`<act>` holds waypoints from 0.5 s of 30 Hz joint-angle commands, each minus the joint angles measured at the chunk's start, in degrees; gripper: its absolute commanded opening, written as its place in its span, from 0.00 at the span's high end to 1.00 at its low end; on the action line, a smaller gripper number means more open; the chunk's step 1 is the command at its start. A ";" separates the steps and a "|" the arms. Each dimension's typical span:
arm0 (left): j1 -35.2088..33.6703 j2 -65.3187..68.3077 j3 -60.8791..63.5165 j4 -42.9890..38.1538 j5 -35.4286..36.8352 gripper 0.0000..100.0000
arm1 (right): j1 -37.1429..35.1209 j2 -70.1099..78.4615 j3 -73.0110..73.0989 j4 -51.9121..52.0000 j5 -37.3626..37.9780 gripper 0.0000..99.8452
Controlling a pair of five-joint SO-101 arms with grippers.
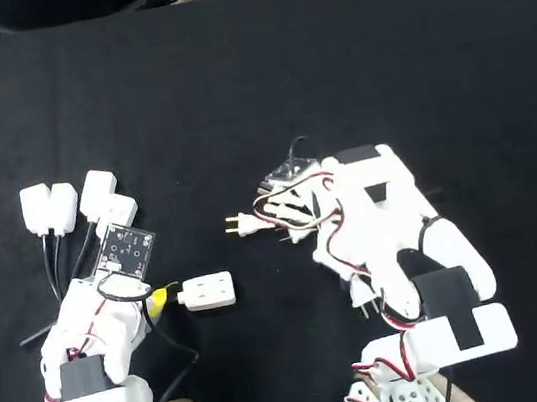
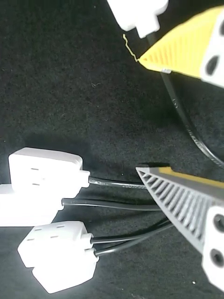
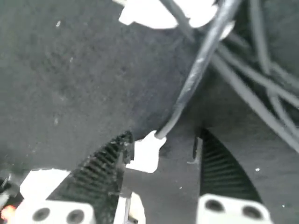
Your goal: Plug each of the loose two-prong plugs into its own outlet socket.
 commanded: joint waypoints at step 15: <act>0.22 -0.62 -0.22 0.35 -0.26 0.68 | 6.07 -1.71 2.95 -3.96 4.75 0.78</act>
